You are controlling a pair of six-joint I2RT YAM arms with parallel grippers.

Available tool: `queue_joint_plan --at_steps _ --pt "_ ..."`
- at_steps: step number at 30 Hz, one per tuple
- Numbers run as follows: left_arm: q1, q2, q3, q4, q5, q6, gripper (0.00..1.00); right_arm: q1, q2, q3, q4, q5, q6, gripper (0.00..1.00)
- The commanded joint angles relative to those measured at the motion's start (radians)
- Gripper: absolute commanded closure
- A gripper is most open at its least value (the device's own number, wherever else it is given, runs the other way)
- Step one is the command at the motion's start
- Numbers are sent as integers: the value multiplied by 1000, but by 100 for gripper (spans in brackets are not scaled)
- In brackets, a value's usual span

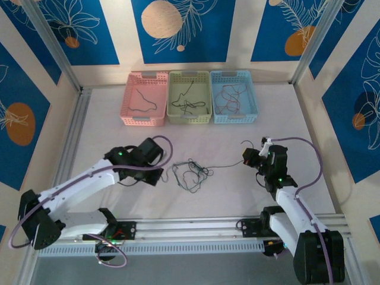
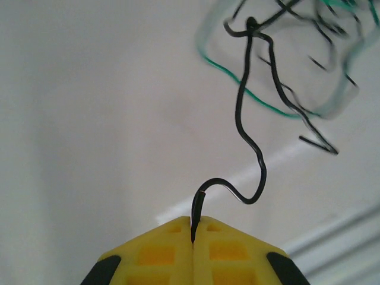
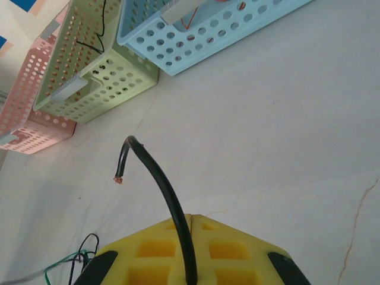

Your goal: Untangle the cables

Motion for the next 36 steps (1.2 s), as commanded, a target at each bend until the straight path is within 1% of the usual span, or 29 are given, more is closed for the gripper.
queue_joint_plan --at_steps 1,4,6,9,11,12,13,15,18,20,25,28,32,36 --pt "74 -54 103 -179 -296 22 100 -9 -18 -4 -18 39 -1 100" --pt "127 -38 153 -244 -422 47 100 -11 -19 -3 -27 49 1 100" --pt "153 -51 177 -270 -530 55 100 -16 -26 -4 -34 56 7 100" --pt "221 -71 201 -276 -591 114 100 -23 -38 -10 -36 59 15 100" --pt "267 -67 222 -278 -600 143 100 -26 -39 -12 -34 55 15 100" --pt "279 -79 230 -249 -563 158 100 -26 -36 -12 -31 50 15 100" --pt "287 -97 233 -204 -498 174 100 -26 -33 -13 -27 44 15 100" --pt "302 -121 233 -100 -310 192 100 -25 -22 -15 -18 34 15 100" --pt "304 -71 255 30 -124 180 100 -25 -3 -9 -12 26 15 100" --pt "304 -14 277 121 -54 156 100 -25 6 -9 -6 19 14 100" --pt "305 174 381 340 14 125 100 -19 25 -9 2 14 11 100" --pt "307 330 481 430 68 112 100 -15 34 -7 6 14 7 100" --pt "319 532 608 515 115 75 100 -9 39 -6 7 16 3 100" --pt "339 712 751 558 147 32 100 0 50 -3 10 17 -2 100"
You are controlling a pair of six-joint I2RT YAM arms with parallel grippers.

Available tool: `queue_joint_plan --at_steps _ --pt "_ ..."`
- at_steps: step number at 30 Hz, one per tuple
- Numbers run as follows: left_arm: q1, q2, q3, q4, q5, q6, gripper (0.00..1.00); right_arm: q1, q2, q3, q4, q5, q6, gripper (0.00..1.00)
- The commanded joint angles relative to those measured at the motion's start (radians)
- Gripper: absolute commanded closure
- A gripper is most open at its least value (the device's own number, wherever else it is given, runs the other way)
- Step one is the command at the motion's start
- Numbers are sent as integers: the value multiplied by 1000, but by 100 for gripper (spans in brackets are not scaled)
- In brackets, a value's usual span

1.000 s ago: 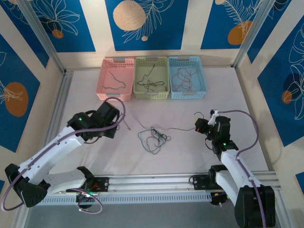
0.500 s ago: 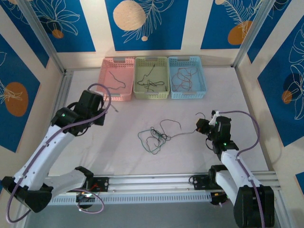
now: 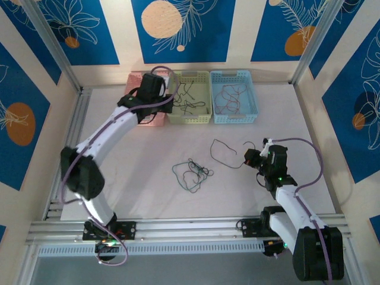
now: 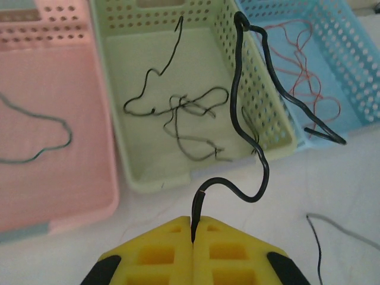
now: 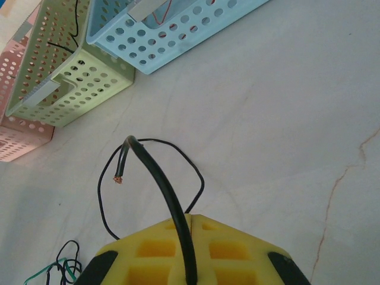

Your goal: Untangle the cables

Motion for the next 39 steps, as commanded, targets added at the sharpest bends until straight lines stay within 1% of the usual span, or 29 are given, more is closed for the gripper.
queue_joint_plan --at_steps 1,4,7,8,10,12,14,16,19,20,22,23,25,27,29,33,36,39 --pt "27 119 124 90 61 -49 100 9 14 0 18 -14 -6 100" --pt "34 258 272 67 70 -56 100 14 29 6 20 -15 -10 100" --pt "38 385 409 50 106 -62 100 19 38 9 21 -15 -13 100" --pt "39 425 454 37 101 -65 98 21 41 11 21 -14 -13 100" --pt "48 499 523 19 98 -76 88 24 44 11 22 -12 -15 100" --pt "54 568 595 -8 105 -85 75 27 49 14 22 -11 -17 100" --pt "59 605 633 -33 108 -82 69 29 49 14 21 -11 -19 100" --pt "62 611 635 -43 115 -82 55 29 49 14 20 -12 -18 100" --pt "62 579 624 -62 128 -67 40 33 53 15 21 -8 -20 100" --pt "62 555 611 -69 130 -63 38 33 55 17 22 -8 -20 100" --pt "62 480 553 -57 143 -56 37 35 55 19 18 -10 -20 100" --pt "62 425 492 -32 155 -53 37 34 53 17 18 -10 -20 100" --pt "62 295 337 31 176 -57 37 35 48 17 15 -10 -21 100" --pt "62 126 129 128 210 -75 36 35 42 19 12 -10 -20 100" --pt "62 -23 -64 192 225 -99 35 35 37 26 4 -20 -17 100" --pt "61 -314 -426 247 268 -152 33 38 4 73 -40 -78 -14 100" --pt "61 -495 -612 207 304 -166 33 61 -21 124 -94 -92 -19 100" --pt "62 -659 -715 102 319 -154 33 93 11 182 -140 -67 -32 100"
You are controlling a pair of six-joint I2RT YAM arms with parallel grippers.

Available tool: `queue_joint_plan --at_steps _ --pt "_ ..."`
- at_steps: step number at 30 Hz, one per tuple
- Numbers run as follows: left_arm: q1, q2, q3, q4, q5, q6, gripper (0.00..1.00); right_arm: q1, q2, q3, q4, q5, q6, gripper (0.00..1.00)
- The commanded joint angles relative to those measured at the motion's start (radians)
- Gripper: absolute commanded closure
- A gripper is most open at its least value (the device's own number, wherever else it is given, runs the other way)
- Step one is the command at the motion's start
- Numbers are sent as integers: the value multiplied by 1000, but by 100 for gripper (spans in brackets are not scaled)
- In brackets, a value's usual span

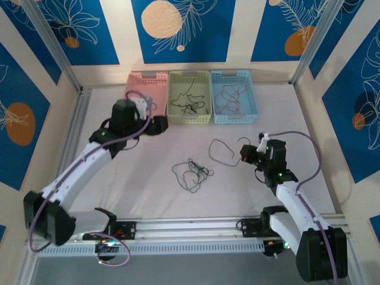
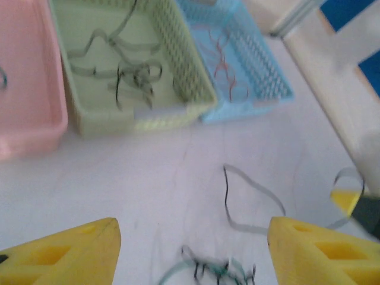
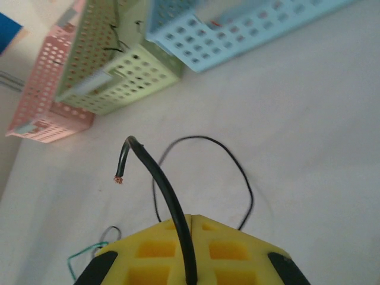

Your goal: Untangle the cables

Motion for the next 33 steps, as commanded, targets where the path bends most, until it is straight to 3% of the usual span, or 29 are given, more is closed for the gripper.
queue_joint_plan --at_steps 1,8,12,17,21,25,33 --pt "7 -119 -95 -121 51 -12 33 34 31 81 -80 -7 -24 100" --pt "6 -434 -117 -437 29 23 29 151 286 327 -292 87 -116 100" --pt "7 -513 -136 -528 -29 81 29 210 442 435 -354 107 -144 100" --pt "7 -544 -156 -525 -27 96 29 249 549 529 -391 83 -142 100" --pt "7 -544 -131 -554 -61 134 29 279 526 663 -441 32 -171 100" --pt "7 -583 -182 -469 44 180 28 292 509 859 -523 -16 -182 100" --pt "7 -587 -208 -444 69 186 27 274 595 1202 -499 -40 -164 100"
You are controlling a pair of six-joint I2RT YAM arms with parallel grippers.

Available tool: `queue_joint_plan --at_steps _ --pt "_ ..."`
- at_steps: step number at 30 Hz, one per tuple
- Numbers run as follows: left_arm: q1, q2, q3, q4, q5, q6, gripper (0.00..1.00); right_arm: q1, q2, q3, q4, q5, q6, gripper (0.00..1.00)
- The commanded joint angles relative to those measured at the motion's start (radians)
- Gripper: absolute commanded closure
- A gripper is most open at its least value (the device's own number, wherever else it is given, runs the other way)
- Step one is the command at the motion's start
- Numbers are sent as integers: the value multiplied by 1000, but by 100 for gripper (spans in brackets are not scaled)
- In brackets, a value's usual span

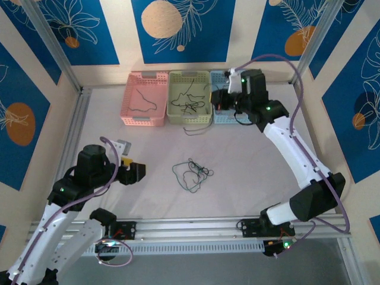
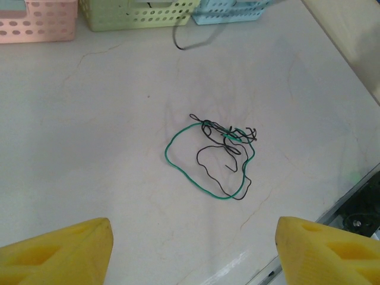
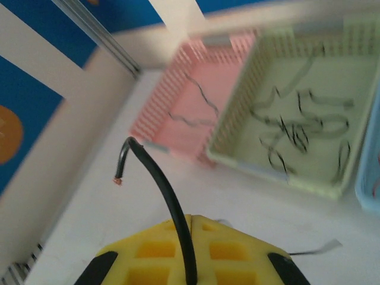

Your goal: Untangle the cables

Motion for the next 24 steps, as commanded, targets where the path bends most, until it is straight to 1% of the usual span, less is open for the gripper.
queue_joint_plan --at_steps 1,10,12,15,19,23,24 --pt "8 3 -10 28 37 23 27 -19 58 102 4 -26 14 100" --pt "7 -9 -14 31 39 24 27 -59 349 414 114 -26 112 100" --pt "7 -12 -14 35 57 26 26 -66 421 475 130 -10 145 100" --pt "7 -30 -19 43 62 26 25 -74 514 524 226 -8 210 100" --pt "7 -23 -21 42 55 26 24 -76 678 703 198 -11 258 100" --pt "8 -10 -19 39 56 26 24 -75 854 882 95 -1 283 100" --pt "8 -10 -19 39 56 26 24 -77 880 897 85 -3 288 100"
